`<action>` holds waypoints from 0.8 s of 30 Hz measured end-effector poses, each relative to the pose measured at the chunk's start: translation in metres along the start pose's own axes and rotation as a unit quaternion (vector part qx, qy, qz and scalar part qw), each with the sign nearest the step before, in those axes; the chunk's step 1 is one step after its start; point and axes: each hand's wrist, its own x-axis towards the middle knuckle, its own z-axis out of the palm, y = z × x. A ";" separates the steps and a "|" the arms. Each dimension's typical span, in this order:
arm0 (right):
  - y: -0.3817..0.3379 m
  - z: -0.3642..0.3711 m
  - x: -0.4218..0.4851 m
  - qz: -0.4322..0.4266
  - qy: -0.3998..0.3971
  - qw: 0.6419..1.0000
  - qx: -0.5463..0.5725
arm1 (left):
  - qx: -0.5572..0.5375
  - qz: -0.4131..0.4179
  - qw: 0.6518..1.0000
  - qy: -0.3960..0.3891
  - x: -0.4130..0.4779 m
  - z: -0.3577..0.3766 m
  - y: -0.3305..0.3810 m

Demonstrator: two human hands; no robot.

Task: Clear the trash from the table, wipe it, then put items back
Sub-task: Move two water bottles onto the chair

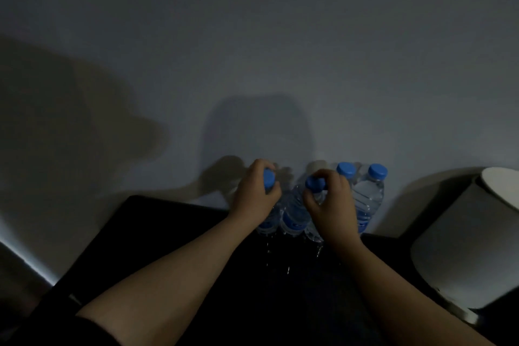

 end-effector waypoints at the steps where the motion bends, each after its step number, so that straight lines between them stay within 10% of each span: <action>1: 0.000 0.001 -0.004 0.025 0.007 0.999 0.032 | -0.045 -0.023 0.999 0.020 -0.004 0.000 0.000; 12: 0.006 0.013 -0.022 0.181 -0.020 0.966 0.182 | -0.246 -0.224 0.943 0.007 -0.014 0.000 -0.016; 24: -0.002 0.016 -0.058 0.249 -0.034 0.931 0.266 | -0.280 -0.225 0.933 -0.017 -0.048 -0.014 -0.016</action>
